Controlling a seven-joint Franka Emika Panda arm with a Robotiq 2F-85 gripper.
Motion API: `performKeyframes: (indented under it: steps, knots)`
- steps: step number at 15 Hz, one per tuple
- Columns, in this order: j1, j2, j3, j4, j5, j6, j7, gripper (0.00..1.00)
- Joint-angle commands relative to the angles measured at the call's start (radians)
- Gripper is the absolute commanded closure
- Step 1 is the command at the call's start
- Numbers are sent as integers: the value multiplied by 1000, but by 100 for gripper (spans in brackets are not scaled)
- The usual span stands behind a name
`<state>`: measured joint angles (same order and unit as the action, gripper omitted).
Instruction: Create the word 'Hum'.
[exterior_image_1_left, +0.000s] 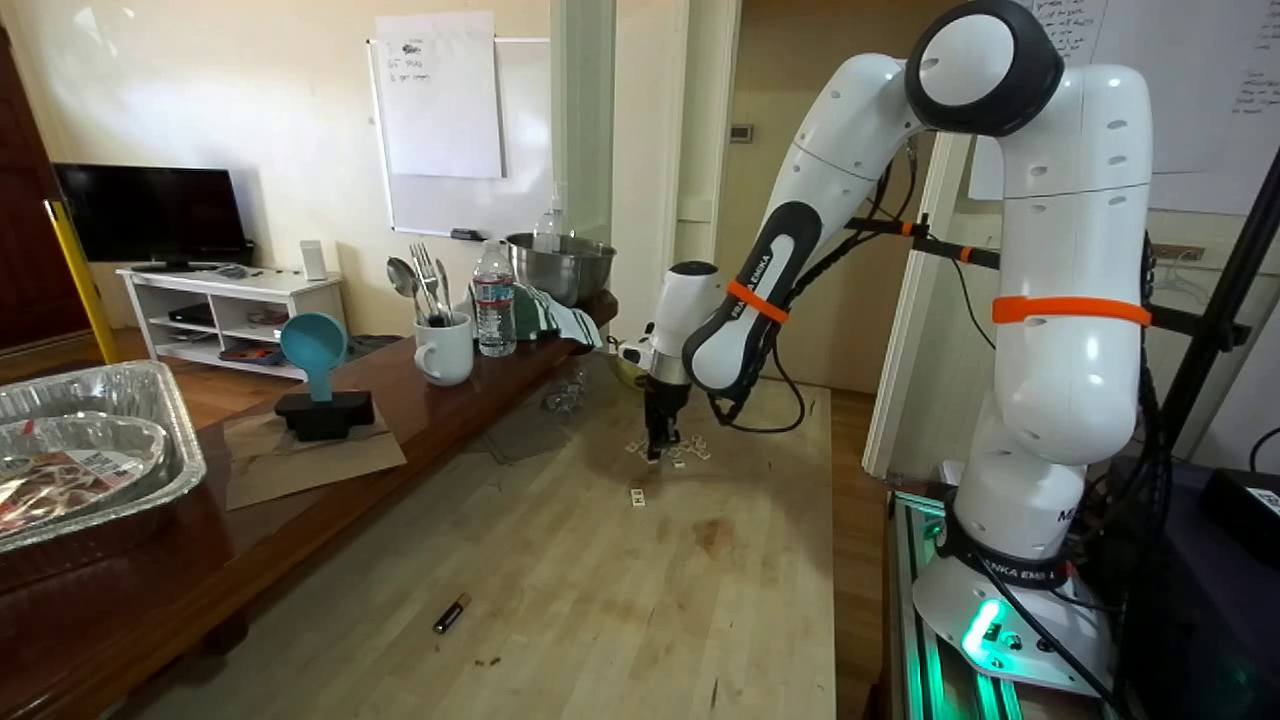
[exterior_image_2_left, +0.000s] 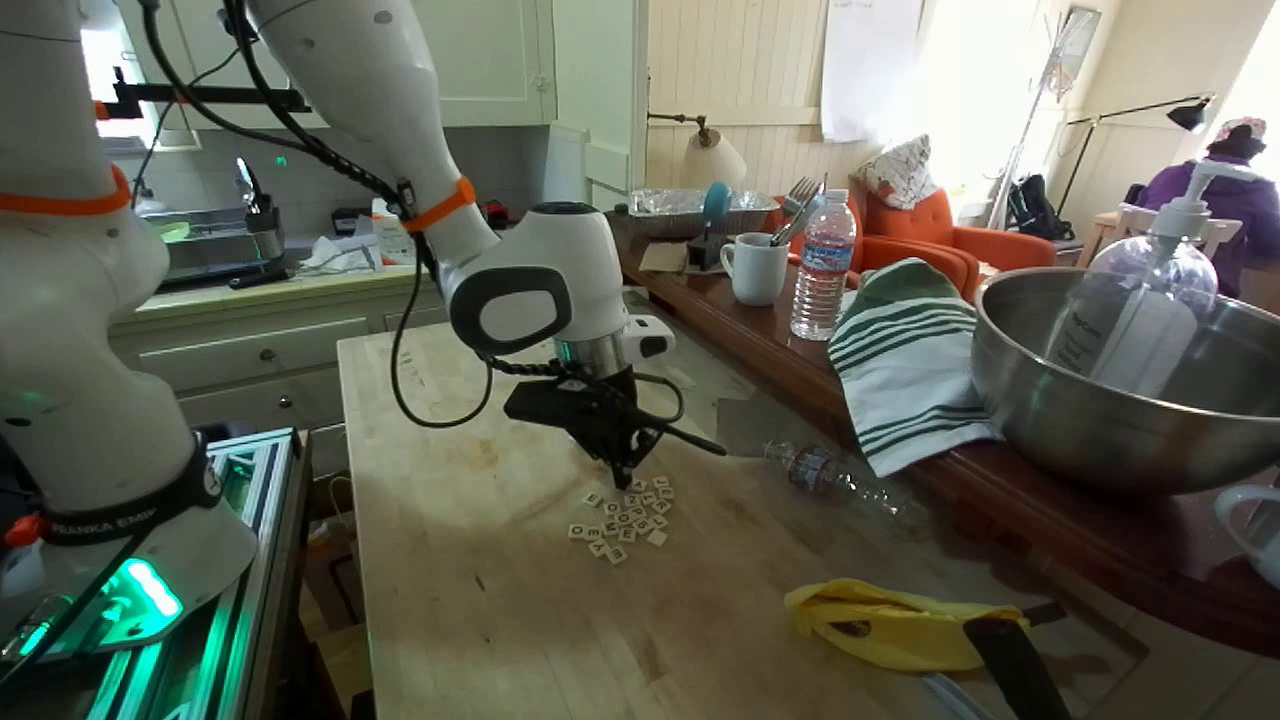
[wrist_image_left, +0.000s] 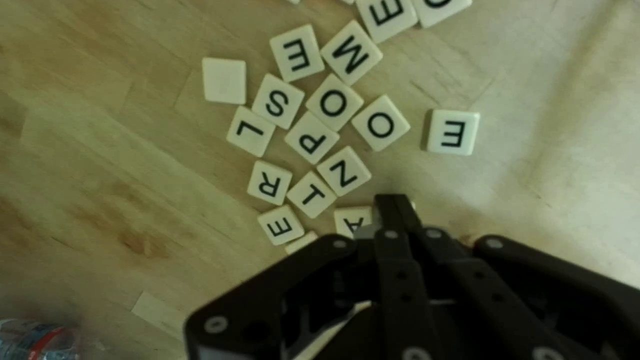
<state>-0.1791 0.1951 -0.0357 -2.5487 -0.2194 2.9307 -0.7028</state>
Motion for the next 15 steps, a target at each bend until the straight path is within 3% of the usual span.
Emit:
performKeyframes:
  steps: [1,6,9,15]
  knots:
    - [-29,44,49,31,64,-20,-59,100]
    - [-32,44,103,55,199,-108,-30,100]
    - [12,32,68,65,222,-166,122,100]
    - [29,9,40,40,245,-142,410,100]
